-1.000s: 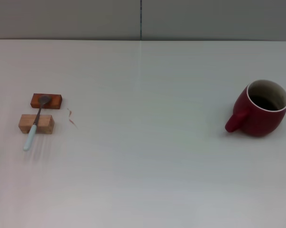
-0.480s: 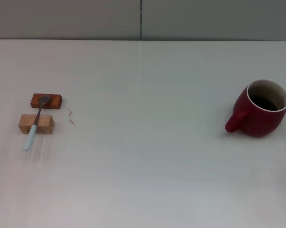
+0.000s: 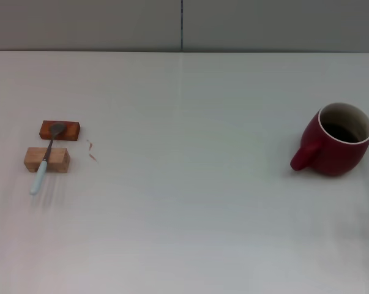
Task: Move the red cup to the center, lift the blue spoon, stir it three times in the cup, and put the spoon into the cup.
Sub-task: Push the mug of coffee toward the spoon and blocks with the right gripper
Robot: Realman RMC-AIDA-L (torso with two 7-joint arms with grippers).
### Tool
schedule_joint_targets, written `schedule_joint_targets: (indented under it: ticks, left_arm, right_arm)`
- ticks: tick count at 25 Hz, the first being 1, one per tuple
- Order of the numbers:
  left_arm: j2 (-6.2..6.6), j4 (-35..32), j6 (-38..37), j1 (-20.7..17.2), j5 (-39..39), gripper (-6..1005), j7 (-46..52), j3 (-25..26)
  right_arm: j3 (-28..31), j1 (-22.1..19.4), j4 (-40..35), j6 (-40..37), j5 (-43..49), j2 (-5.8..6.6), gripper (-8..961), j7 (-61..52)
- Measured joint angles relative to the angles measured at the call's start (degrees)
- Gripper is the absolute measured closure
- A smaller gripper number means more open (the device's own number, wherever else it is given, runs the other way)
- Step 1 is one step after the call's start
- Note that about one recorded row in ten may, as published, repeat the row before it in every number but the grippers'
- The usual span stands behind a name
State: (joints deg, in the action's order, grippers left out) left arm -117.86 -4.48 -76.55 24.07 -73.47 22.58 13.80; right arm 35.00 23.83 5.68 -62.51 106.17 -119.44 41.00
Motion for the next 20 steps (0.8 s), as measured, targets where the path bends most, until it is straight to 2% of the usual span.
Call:
schedule_joint_targets:
  ticks: [7,20]
  left_arm:
    - [0.0,0.0,0.0,0.3,0.0,156,0.0,0.0]
    - [0.0,0.0,-0.9,0.4,0.0,156,0.0,0.0]
  right_arm:
    - [-4.7,0.3,0.9,4.1,0.0,0.0,944,0.7]
    - [-8.5,0.8,2.7,6.2,0.0,0.08,945,0.8]
